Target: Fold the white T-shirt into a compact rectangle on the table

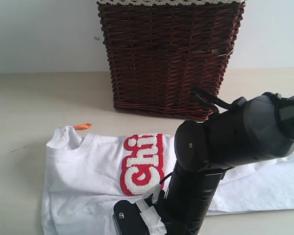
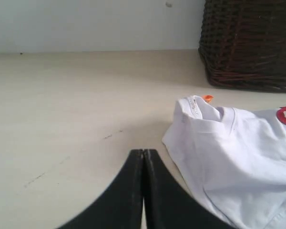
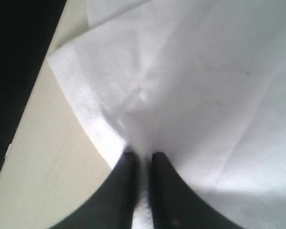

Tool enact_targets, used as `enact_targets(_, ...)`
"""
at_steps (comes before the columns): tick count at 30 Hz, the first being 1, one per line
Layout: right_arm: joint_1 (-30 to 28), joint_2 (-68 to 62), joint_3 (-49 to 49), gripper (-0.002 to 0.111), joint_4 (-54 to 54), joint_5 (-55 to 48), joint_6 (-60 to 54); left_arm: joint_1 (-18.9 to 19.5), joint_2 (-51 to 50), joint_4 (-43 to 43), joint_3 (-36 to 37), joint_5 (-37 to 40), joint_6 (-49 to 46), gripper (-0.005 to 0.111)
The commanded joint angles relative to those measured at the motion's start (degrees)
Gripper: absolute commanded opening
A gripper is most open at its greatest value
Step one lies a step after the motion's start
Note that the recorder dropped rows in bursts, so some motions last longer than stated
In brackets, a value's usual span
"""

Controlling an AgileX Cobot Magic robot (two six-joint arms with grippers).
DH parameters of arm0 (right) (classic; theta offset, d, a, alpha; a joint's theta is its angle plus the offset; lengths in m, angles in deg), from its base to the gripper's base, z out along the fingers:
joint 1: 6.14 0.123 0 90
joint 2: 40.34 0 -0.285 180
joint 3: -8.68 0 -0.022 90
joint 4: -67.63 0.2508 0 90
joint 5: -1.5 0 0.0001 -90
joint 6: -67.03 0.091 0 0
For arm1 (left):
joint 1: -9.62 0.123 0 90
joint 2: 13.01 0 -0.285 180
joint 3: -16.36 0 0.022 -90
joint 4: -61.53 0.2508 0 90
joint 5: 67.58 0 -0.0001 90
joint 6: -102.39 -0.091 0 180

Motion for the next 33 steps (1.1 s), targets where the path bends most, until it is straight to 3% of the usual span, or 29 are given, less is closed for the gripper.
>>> enact_targets(1,0.07,-1.12,0.6,0.0,-3.36,0.51,2.65,0.15,0.31,0.21,0.14,-0.75,0.28,0.0)
enact_targets(12,0.07,2.93,-3.95,0.0,8.42,-8.59,1.08,0.15,0.31,0.21,0.14,-0.75,0.28,0.0)
enact_targets(20,0.07,2.08,-6.86,0.0,16.13,-4.97,1.88,0.15,0.31,0.21,0.14,-0.75,0.28,0.0)
enact_targets(28,0.07,-0.31,-6.86,0.0,19.43,-21.1,0.67,0.15,0.31,0.21,0.14,-0.75,0.28,0.0)
enact_targets(33,0.07,-0.4,-6.86,0.0,20.01,-22.15,0.63,0.15,0.31,0.21,0.14,-0.75,0.28,0.0)
